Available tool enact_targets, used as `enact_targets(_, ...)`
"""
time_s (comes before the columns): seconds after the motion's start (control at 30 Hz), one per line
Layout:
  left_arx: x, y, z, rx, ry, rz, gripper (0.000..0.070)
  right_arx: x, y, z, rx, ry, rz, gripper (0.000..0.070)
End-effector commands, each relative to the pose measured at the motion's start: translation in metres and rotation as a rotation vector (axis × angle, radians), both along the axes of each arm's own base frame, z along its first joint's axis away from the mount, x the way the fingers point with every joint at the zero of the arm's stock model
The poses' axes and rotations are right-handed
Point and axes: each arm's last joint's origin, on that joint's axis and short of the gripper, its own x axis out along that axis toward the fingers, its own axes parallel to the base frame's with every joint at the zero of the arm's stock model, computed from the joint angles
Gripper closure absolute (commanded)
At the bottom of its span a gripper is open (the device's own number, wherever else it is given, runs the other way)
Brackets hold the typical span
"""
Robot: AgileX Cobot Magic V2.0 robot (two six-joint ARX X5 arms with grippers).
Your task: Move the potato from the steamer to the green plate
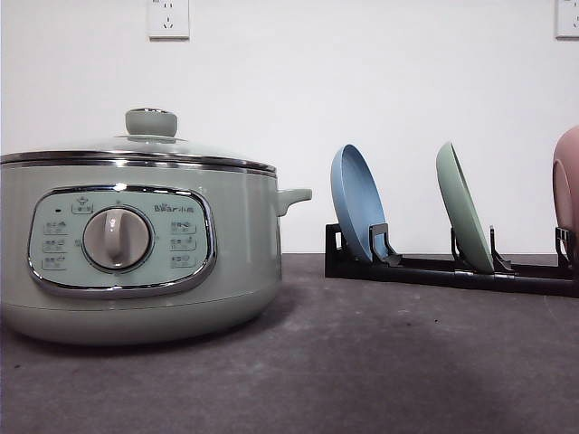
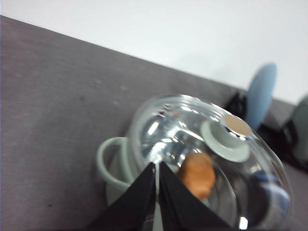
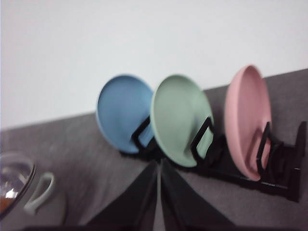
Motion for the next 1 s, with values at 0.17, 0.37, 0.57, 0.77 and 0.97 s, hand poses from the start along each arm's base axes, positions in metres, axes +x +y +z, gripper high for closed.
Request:
enact_targets(0.17,0.018,-0.004,0.033,0.107,0.066,-0.200,0.0697,0.018,0.001,0.036,-0.107,0.105,0.150,0.0700)
enact_targets(0.37,0.026,-0.012,0.051,0.167,0.149,-0.324,0.0698,0.033,0.006,0.057,-0.157,0.212,0.272,0.0700)
enact_targets(0.57,0.024,-0.024,0.064,0.201,0.185,-0.466,0.0698,0.042,0.017,0.066,-0.200,0.321,0.403,0.0700)
enact_targets(0.77,0.022,-0.029,0.070,0.212,0.161,-0.509,0.0698,0.041,0.027,0.064,-0.216,0.373,0.484,0.0700)
enact_targets(0.97,0.022,-0.029,0.070,0.210,0.158,-0.510,0.0495,0.041,0.028,0.064,-0.218,0.372,0.496,0.0599)
